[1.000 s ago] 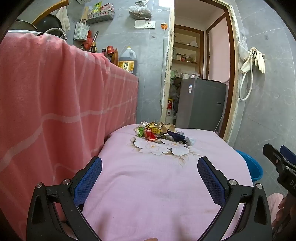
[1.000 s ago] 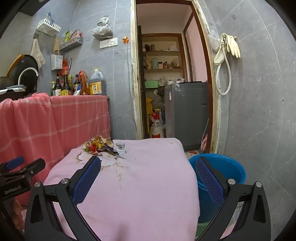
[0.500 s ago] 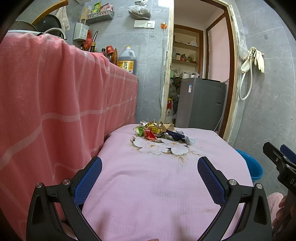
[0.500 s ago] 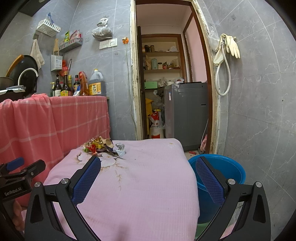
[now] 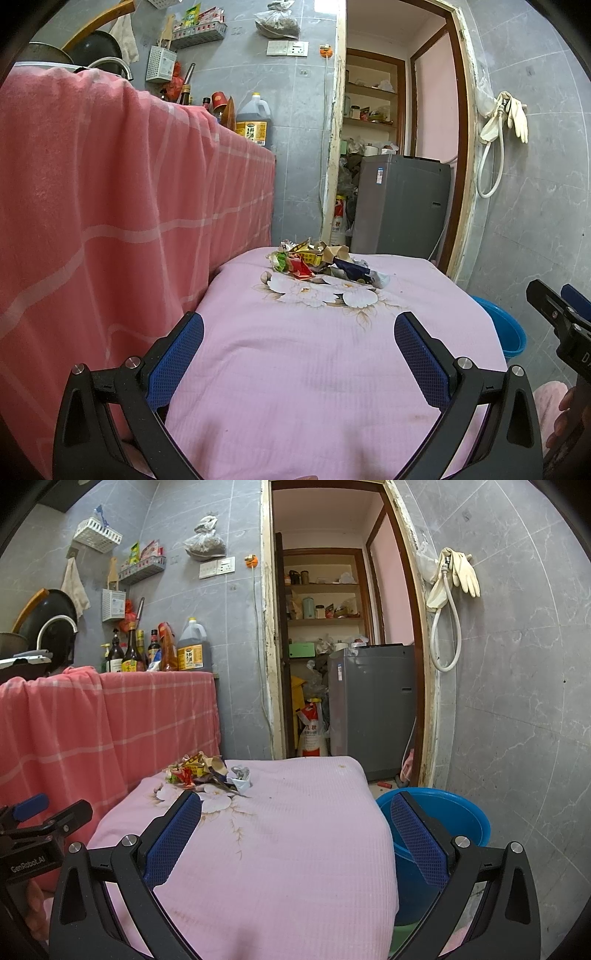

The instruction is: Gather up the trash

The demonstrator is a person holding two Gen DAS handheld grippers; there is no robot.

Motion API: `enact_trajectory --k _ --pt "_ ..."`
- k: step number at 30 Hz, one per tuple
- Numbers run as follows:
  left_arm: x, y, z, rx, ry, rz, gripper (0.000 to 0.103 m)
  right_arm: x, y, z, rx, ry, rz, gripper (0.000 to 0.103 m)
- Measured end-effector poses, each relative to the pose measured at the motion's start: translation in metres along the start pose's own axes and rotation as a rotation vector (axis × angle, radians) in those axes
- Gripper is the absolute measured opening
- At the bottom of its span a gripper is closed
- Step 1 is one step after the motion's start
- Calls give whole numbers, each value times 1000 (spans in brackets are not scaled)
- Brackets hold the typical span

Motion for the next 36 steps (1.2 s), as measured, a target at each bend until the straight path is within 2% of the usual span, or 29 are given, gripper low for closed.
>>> enact_trajectory --k 36 --pt "-1 -1 0 -5 0 1 101 1 -1 -1 1 3 -1 103"
Point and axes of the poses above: each gripper's, at about its wrist camera, not at the fingertips, and x roughly the way its jaws point, y to its right, z to its underside, the point moved 2 cm from there along x, roughly the way its jaws point, and after that the axes turned 3 degrees about z, right-handed, at the moved point
